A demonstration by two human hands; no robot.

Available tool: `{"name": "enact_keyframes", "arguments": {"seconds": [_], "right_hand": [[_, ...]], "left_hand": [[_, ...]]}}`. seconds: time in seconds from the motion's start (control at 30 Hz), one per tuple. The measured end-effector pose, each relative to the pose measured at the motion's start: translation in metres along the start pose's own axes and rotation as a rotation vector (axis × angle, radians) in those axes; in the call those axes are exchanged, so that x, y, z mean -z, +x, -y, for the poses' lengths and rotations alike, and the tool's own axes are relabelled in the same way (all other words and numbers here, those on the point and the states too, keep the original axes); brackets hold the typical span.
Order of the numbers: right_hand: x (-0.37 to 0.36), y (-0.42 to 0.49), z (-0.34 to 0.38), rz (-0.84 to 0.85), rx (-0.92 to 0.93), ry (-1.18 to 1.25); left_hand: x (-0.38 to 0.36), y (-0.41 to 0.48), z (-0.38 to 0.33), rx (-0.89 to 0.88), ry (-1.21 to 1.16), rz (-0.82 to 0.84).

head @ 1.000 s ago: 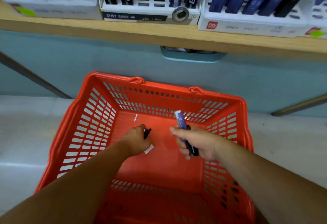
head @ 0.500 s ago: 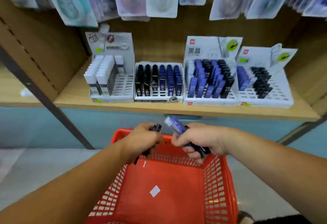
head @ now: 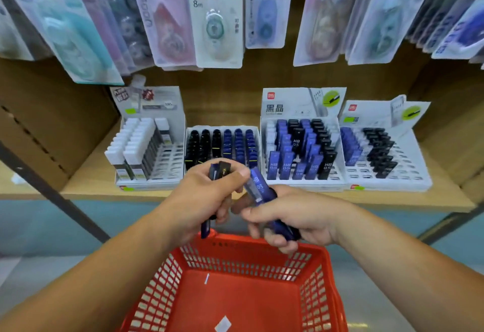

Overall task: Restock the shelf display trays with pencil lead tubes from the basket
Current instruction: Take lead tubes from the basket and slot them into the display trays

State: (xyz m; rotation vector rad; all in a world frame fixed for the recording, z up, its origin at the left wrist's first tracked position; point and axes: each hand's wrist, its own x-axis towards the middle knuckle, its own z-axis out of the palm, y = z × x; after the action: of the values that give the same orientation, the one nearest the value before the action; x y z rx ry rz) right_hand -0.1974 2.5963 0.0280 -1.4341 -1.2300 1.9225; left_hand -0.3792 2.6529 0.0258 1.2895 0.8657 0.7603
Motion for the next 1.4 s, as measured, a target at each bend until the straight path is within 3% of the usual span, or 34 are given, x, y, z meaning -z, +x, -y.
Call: {"name": "enact_keyframes", "arguments": {"seconds": [0.13,0.23,0.33,0.6,0.83,1.07,1.23,1.4], "right_hand": [[0.02,-0.007,0.007,-0.023,0.11,0.008],[0.036,-0.007,0.006,-0.194,0.18,0.047],[0.047,-0.005,0.002,-0.372,0.257,0.129],[0.059,-0.008,-0.003,-0.554,0.292,0.144],[0.07,-0.025,0.002,-0.528,0.168,0.217],[0.088,-0.054,-0.014,-0.498,0.121,0.231],[0.095,-0.067,-0.017,-0.559,0.102,0.204],[0.091,-0.065,-0.002,-0.483,0.071,0.316]], "left_hand": [[0.009,0.016,-0.01,-0.017,0.063,-0.093],[0.018,0.024,-0.012,0.003,0.016,-0.164],[0.018,0.027,-0.011,0.015,0.015,-0.124],[0.005,0.033,-0.007,-0.011,0.126,-0.131],[-0.019,0.033,-0.018,-0.064,0.145,-0.122],[-0.058,0.04,-0.036,-0.142,0.397,-0.157],[-0.072,0.056,-0.05,-0.178,0.474,-0.285],[-0.063,0.069,-0.063,-0.24,0.541,-0.364]]}}
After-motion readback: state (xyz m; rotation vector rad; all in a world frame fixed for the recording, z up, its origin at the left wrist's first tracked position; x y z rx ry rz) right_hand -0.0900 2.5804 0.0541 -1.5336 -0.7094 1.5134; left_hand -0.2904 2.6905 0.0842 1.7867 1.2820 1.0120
